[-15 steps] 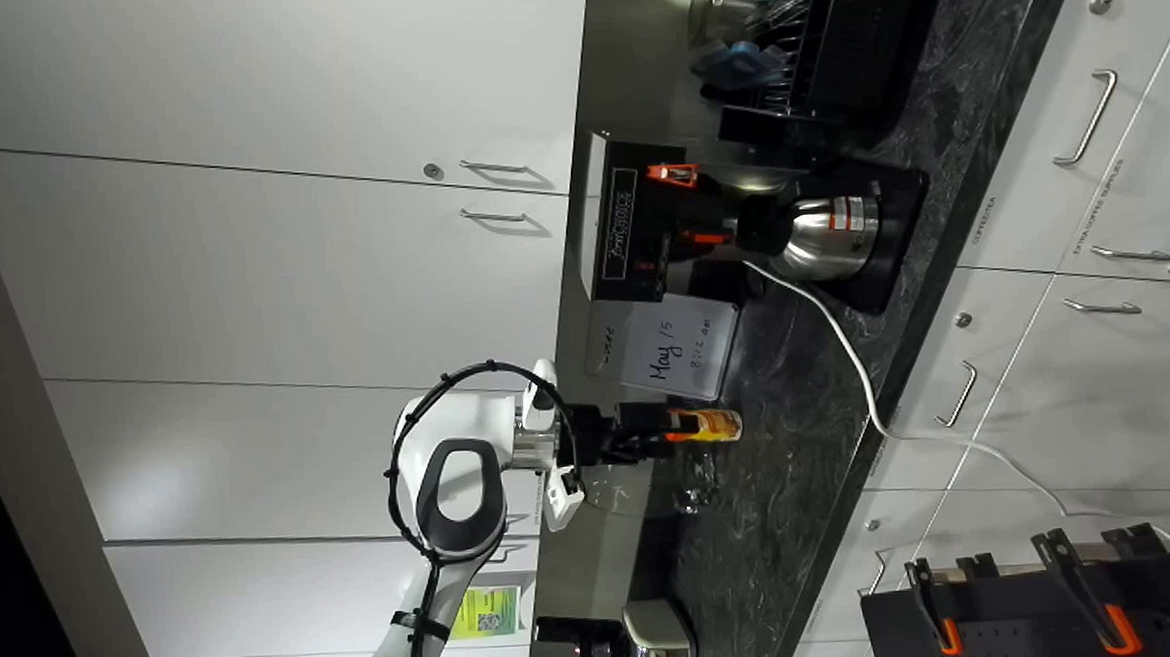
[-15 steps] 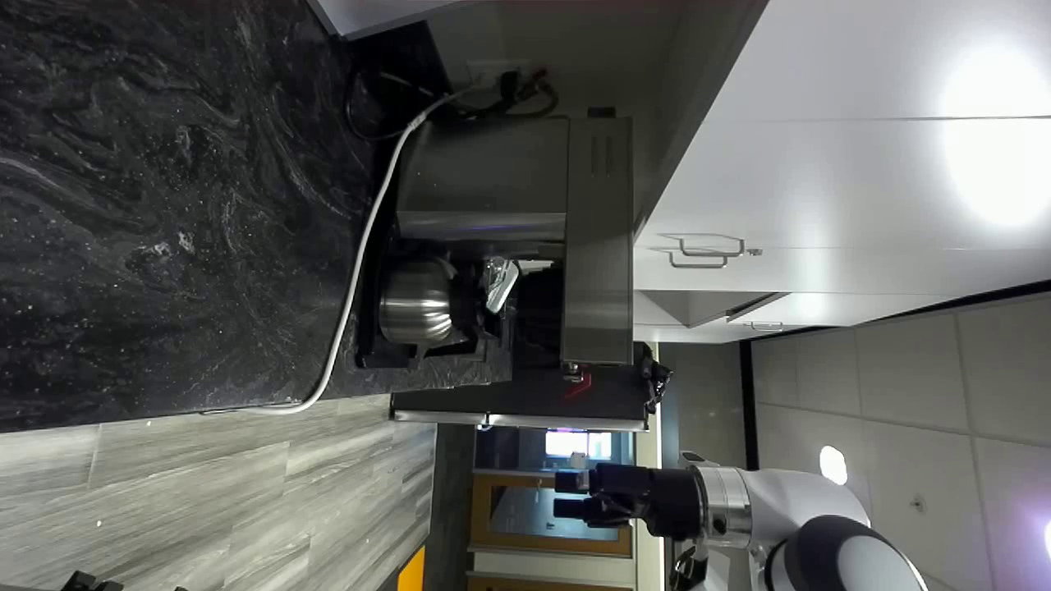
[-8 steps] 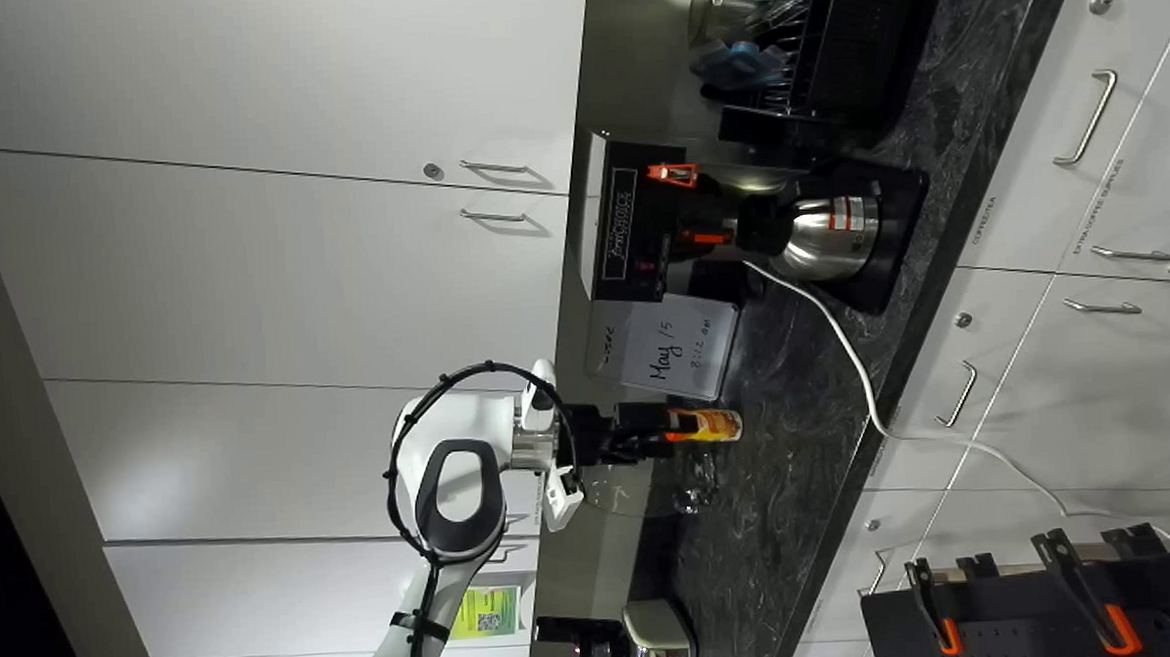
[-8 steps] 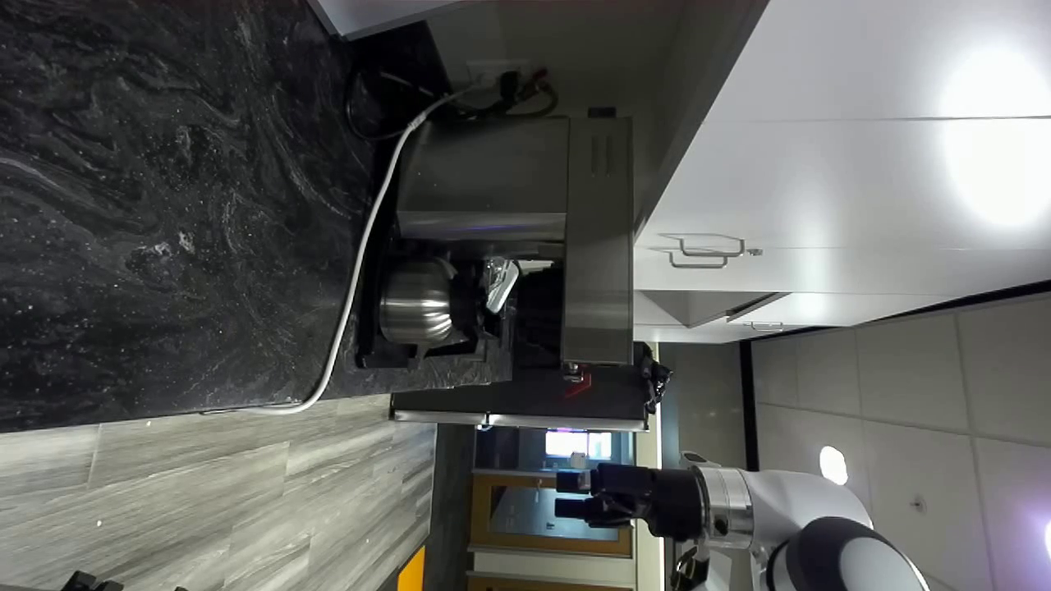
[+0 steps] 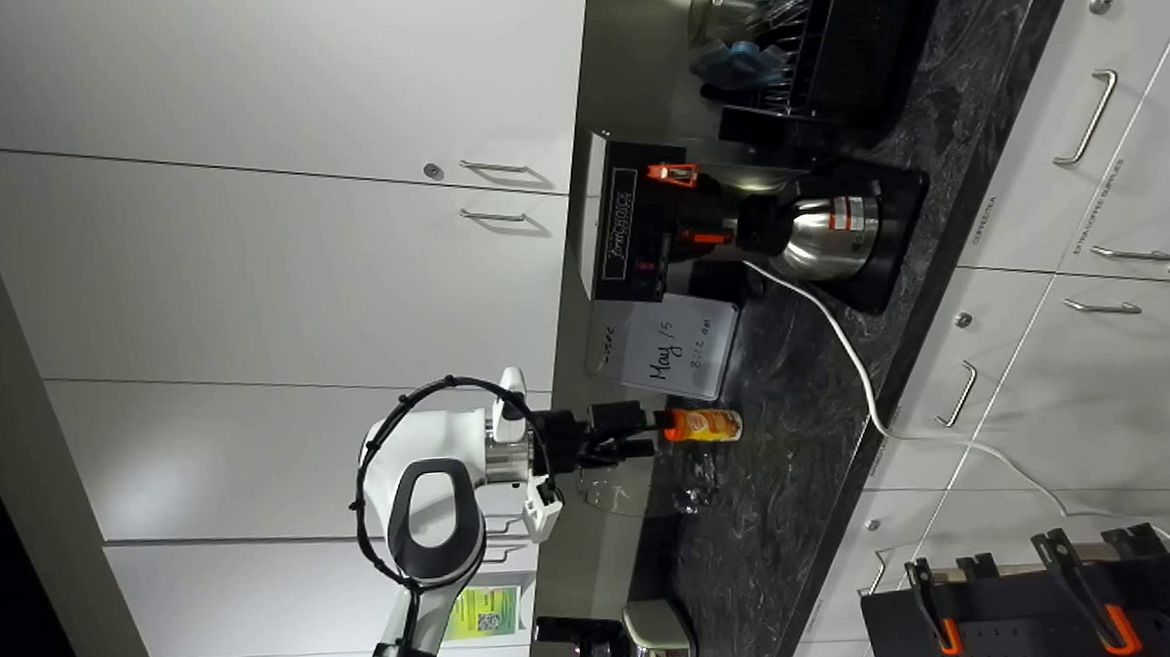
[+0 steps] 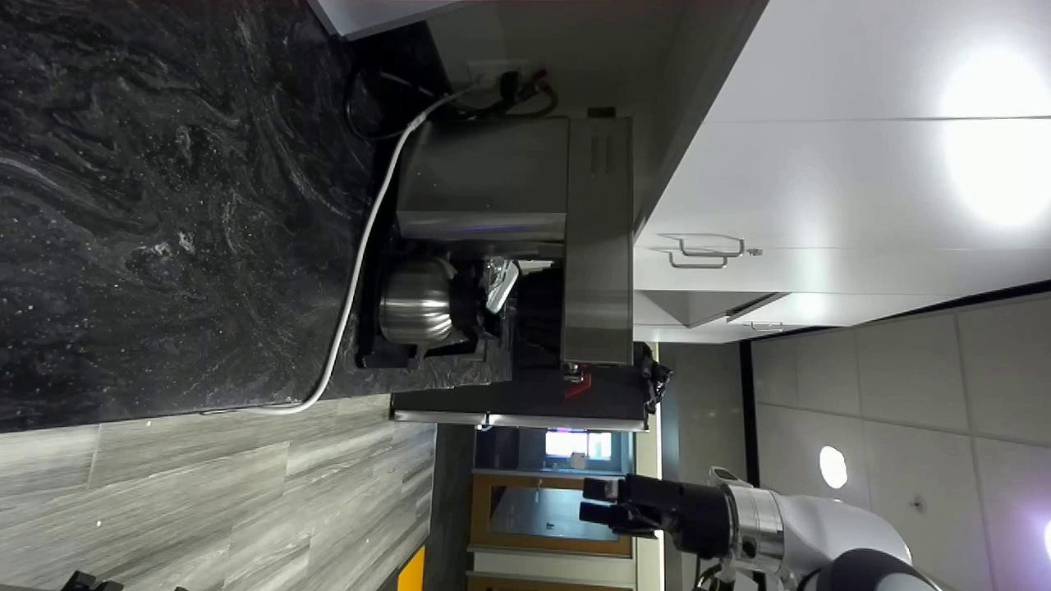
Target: Turn on the coffeemaker
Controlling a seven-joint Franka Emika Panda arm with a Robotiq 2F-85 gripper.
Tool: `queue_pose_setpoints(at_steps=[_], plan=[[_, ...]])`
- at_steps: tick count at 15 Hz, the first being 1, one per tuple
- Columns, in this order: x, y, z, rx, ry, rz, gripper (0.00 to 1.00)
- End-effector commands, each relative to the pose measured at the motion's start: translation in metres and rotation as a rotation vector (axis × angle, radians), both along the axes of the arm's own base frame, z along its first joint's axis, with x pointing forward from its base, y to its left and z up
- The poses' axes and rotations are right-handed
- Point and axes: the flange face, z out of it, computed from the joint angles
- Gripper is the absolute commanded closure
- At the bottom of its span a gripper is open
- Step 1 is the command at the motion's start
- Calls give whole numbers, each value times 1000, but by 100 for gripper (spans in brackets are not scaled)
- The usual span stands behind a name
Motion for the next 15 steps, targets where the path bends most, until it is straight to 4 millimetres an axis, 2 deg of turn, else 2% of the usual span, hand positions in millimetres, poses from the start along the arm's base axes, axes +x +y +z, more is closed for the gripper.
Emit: queue_pose_setpoints(at_steps=[1,4,10,12,13,15], plan=[[-10,-27,13,-8,-71,62,0],[-8,-56,17,-18,-87,147,0],[-7,-106,25,-10,-125,427,0],[-9,-116,31,-36,-135,474,0],[-14,-110,23,3,-123,424,0],[-15,-114,27,-9,-132,447,0]])
